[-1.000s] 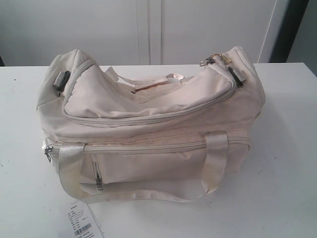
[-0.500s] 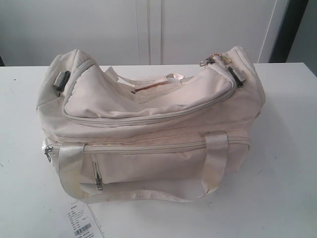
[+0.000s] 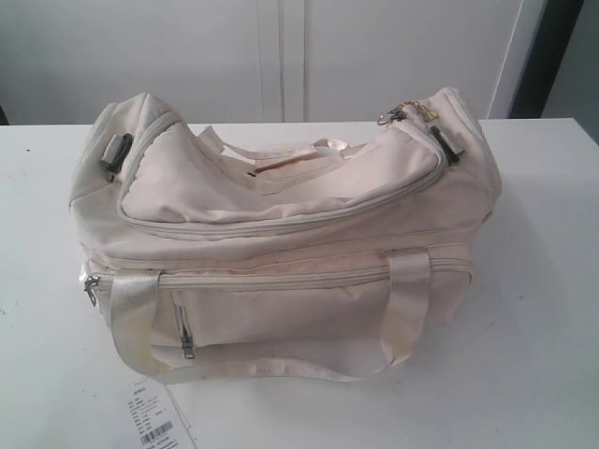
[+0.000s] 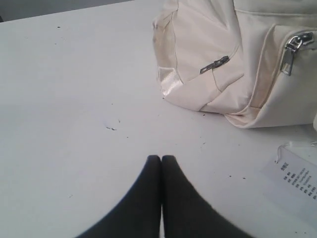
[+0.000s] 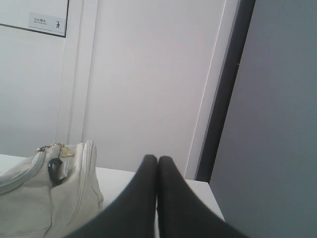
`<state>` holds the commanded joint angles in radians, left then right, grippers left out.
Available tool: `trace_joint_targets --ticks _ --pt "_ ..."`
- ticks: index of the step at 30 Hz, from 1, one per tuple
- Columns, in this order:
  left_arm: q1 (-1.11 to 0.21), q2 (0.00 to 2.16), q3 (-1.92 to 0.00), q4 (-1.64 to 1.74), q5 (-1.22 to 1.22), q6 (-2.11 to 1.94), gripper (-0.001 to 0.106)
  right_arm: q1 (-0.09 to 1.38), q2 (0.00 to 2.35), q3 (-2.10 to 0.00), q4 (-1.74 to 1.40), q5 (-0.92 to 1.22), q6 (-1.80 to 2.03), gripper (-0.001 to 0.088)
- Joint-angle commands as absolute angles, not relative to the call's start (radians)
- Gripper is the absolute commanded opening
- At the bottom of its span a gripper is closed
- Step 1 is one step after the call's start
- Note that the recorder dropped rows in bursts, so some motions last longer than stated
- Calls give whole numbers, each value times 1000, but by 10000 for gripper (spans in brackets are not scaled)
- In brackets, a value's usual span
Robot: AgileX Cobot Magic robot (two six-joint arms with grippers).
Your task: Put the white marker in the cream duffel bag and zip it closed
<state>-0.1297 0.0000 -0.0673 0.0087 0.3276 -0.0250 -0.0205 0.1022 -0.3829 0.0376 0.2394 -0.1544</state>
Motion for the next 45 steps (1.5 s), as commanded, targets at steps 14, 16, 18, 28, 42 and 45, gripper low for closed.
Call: trace_joint_targets --ticks 14,16,18,28,42,45 --pt "-130 0 0 9 260 -23 0 -20 102 -383 38 239 -154 0" --pt "-130 0 0 9 209 -23 0 -20 102 -383 38 239 -154 0" --pt "-130 0 0 9 215 -23 0 -20 102 -383 38 239 -154 0" --pt "-130 0 0 9 202 -23 0 -20 102 -383 42 239 -160 0" --pt "-130 0 0 9 202 -23 0 -20 102 -383 42 239 -160 0" --pt "-130 0 0 9 202 -23 0 -20 102 -383 42 239 -160 0"
